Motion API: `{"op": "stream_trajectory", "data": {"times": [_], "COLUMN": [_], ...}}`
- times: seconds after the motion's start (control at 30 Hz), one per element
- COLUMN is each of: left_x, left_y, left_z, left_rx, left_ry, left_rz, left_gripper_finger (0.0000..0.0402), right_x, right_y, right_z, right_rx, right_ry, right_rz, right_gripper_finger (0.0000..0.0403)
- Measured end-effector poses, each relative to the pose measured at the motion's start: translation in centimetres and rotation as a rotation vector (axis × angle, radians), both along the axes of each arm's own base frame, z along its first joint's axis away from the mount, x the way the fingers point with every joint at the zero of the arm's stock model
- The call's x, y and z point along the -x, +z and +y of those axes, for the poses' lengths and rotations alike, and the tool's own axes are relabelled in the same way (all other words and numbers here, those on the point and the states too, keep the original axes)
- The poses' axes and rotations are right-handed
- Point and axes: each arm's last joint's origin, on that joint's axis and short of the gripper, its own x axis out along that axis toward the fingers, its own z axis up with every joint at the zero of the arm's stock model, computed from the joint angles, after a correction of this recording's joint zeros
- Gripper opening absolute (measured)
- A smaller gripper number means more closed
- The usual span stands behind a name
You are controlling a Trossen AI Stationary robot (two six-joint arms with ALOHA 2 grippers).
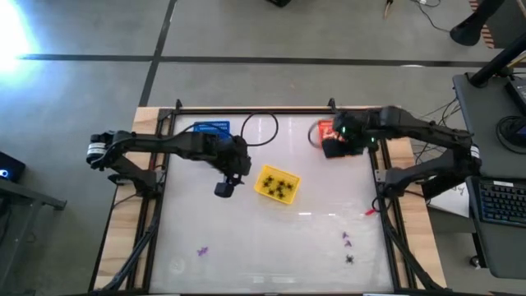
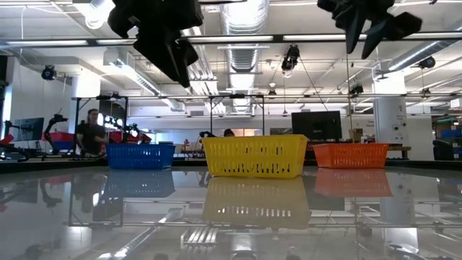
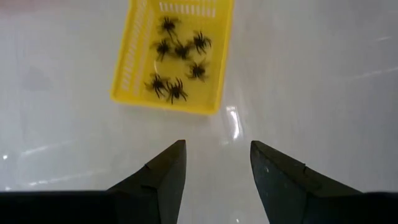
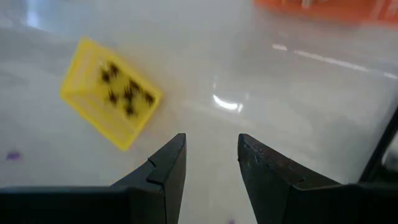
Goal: Sort Halloween decoration
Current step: Put the purple witch hat toy into the blue bin
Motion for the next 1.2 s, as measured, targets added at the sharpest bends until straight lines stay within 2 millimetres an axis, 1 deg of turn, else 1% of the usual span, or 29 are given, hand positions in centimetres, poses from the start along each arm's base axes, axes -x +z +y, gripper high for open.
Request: {"op": "stream_trajectory", "data": {"times": [0.17,0.4,0.6,0.83,0.93,1.2], "left_x": [0.6,0.6,0.7,0.8,0.9,0.9], "left_y": [0.0,0.0,0.0,-0.1,-0.1,-0.1], "left_z": [-0.1,-0.1,-0.1,-0.1,-0.1,-0.1], "left_rx": [0.003,-0.001,-0.002,0.002,0.005,0.01], "left_ry": [-0.003,-0.01,-0.009,-0.007,-0.004,0.005], "left_rz": [0.047,0.045,0.046,0.064,0.076,0.081], "left_gripper_finger": [0.0162,0.0162,0.0162,0.0162,0.0162,0.0162], "right_x": [-0.9,-1.4,-1.8,-2.1,-2.2,-1.8], "right_y": [-0.9,-2.9,-5.0,-7.6,-8.6,-10.9], "right_z": [4.8,11.5,16.1,20.4,21.8,24.4], "right_rx": [-0.067,-0.059,-0.044,-0.017,-0.012,-0.01], "right_ry": [0.015,0.02,0.01,0.025,0.039,0.073], "right_rz": [0.038,0.132,0.223,0.283,0.294,0.411], "right_gripper_finger": [0.0137,0.0137,0.0137,0.0137,0.0137,0.0137]}}
